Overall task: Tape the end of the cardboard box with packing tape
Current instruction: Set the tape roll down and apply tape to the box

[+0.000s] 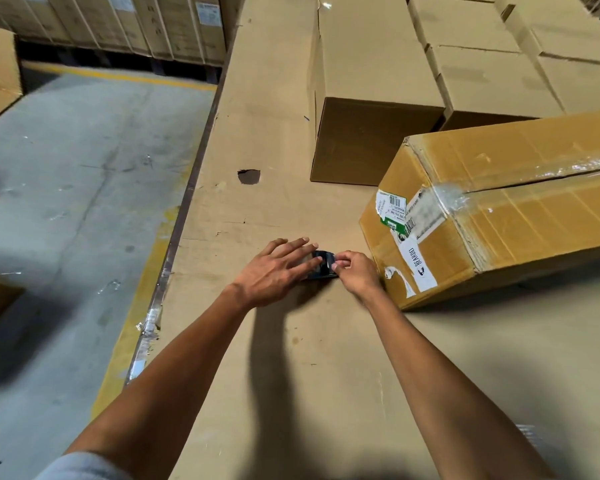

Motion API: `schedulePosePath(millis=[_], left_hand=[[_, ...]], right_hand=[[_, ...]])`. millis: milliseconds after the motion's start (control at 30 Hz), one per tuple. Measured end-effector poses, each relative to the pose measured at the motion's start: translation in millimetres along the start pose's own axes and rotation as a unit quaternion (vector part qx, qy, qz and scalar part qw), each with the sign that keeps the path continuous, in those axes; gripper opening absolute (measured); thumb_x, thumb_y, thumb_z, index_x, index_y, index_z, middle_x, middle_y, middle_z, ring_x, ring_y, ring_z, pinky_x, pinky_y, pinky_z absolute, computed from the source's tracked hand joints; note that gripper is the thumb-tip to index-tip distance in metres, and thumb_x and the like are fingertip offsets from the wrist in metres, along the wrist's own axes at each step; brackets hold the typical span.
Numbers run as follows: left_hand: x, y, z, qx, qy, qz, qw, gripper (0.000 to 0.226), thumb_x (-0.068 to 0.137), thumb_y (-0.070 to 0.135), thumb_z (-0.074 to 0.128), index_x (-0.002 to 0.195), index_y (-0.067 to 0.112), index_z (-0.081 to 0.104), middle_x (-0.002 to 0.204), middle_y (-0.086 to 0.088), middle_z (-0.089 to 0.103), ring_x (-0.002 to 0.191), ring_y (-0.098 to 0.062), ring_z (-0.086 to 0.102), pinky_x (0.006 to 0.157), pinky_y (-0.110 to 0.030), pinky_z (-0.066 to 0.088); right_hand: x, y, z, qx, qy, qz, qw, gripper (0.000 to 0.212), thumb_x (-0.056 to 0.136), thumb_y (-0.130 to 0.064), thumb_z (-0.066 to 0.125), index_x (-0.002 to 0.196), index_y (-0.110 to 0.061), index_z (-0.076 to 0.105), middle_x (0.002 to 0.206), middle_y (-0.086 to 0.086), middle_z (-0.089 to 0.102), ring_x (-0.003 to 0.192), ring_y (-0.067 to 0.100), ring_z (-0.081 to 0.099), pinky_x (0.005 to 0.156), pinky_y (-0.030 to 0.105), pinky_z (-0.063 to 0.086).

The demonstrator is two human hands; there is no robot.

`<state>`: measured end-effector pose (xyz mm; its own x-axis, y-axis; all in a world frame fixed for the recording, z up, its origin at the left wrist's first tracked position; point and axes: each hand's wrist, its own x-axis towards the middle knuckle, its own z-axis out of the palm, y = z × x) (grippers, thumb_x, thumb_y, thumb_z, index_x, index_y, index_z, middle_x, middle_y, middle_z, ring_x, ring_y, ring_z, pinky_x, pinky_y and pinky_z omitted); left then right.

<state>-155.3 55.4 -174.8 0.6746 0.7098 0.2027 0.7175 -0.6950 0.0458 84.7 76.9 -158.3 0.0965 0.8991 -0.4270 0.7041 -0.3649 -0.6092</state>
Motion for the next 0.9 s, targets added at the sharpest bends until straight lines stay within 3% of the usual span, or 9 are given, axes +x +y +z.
schedulePosePath(millis=[100, 233, 300, 433, 567, 633, 733, 800, 900], left_hand=[[-4.6, 4.2, -4.0, -0.002, 0.004, -0.013, 1.0, 0.053, 0.109, 0.027, 0.057, 0.161, 0.02, 0.049, 0.171, -0.011, 0.044, 0.16, -0.032, 0.038, 0.125, -0.053, 0.035], [-2.1, 13.7, -17.7, -0.005, 0.017, -0.046, 0.999, 0.047, 0.111, 0.029, 0.047, 0.156, 0.016, 0.054, 0.167, -0.01, 0.051, 0.158, -0.029, 0.043, 0.124, -0.052, 0.036], [5.1, 19.8, -28.6, -0.011, 0.037, -0.065, 0.997, 0.047, 0.111, 0.031, 0.043, 0.154, 0.016, 0.056, 0.164, -0.008, 0.054, 0.155, -0.029, 0.047, 0.122, -0.05, 0.037], [29.9, 37.6, -49.9, -0.027, 0.078, -0.092, 0.992, 0.051, 0.105, 0.024, 0.059, 0.155, 0.015, 0.054, 0.163, -0.008, 0.055, 0.152, -0.028, 0.05, 0.119, -0.046, 0.039], [58.5, 66.5, -71.7, -0.057, 0.129, -0.114, 0.983, 0.049, 0.11, 0.026, 0.055, 0.158, 0.014, 0.051, 0.163, -0.008, 0.053, 0.149, -0.029, 0.05, 0.116, -0.046, 0.041], [73.1, 84.1, -81.9, -0.077, 0.154, -0.124, 0.977, 0.05, 0.111, 0.027, 0.053, 0.159, 0.012, 0.05, 0.162, -0.009, 0.054, 0.146, -0.031, 0.052, 0.115, -0.047, 0.043], [94.2, 109.4, -95.4, -0.115, 0.187, -0.129, 0.967, 0.053, 0.112, 0.031, 0.05, 0.162, 0.012, 0.046, 0.163, -0.009, 0.053, 0.146, -0.031, 0.052, 0.115, -0.046, 0.044], [106.4, 126.3, -101.8, -0.139, 0.191, -0.127, 0.963, 0.056, 0.115, 0.037, 0.044, 0.166, 0.013, 0.041, 0.168, -0.008, 0.047, 0.15, -0.028, 0.047, 0.119, -0.045, 0.04], [124.4, 150.2, -102.3, -0.189, 0.163, -0.131, 0.959, 0.064, 0.118, 0.046, 0.032, 0.173, 0.015, 0.024, 0.179, -0.006, 0.029, 0.162, -0.024, 0.032, 0.129, -0.044, 0.03]], right_hand=[[-5.5, -7.2, -4.3, -0.039, 0.021, -0.004, 0.999, 0.031, 0.101, -0.014, 0.064, 0.13, -0.015, 0.074, 0.123, 0.005, 0.079, 0.115, 0.022, 0.071, 0.091, 0.016, 0.044], [-16.4, -27.4, -22.7, -0.082, 0.065, -0.057, 0.993, 0.034, 0.101, -0.007, 0.058, 0.132, -0.015, 0.071, 0.129, 0.004, 0.075, 0.124, 0.025, 0.067, 0.106, 0.028, 0.051], [-25.4, -44.6, -39.9, -0.099, 0.099, -0.106, 0.985, 0.033, 0.102, -0.006, 0.056, 0.13, -0.017, 0.071, 0.13, 0.004, 0.074, 0.121, 0.025, 0.068, 0.104, 0.033, 0.054], [-46.3, -74.6, -78.9, -0.119, 0.192, -0.236, 0.945, 0.031, 0.101, -0.003, 0.057, 0.127, -0.014, 0.07, 0.122, 0.011, 0.074, 0.108, 0.031, 0.071, 0.092, 0.044, 0.061], [-71.9, -89.1, -116.0, -0.184, 0.258, -0.334, 0.887, 0.032, 0.102, -0.006, 0.057, 0.132, -0.012, 0.067, 0.121, 0.01, 0.071, 0.105, 0.029, 0.07, 0.085, 0.043, 0.063], [-81.2, -87.2, -135.5, -0.233, 0.285, -0.357, 0.858, 0.036, 0.099, -0.007, 0.06, 0.134, -0.013, 0.066, 0.124, 0.008, 0.07, 0.112, 0.027, 0.068, 0.092, 0.04, 0.06], [-84.8, -74.9, -167.4, -0.297, 0.306, -0.348, 0.835, 0.043, 0.098, -0.013, 0.061, 0.14, -0.016, 0.063, 0.135, 0.008, 0.068, 0.128, 0.026, 0.062, 0.115, 0.044, 0.046], [-84.7, -63.8, -189.6, -0.308, 0.304, -0.311, 0.846, 0.046, 0.102, -0.021, 0.056, 0.148, -0.018, 0.056, 0.148, 0.009, 0.062, 0.139, 0.027, 0.055, 0.123, 0.048, 0.037], [-86.2, -48.5, -217.7, -0.314, 0.234, -0.247, 0.886, 0.055, 0.11, -0.036, 0.042, 0.163, -0.022, 0.036, 0.17, 0.008, 0.036, 0.158, 0.028, 0.034, 0.13, 0.053, 0.024]])
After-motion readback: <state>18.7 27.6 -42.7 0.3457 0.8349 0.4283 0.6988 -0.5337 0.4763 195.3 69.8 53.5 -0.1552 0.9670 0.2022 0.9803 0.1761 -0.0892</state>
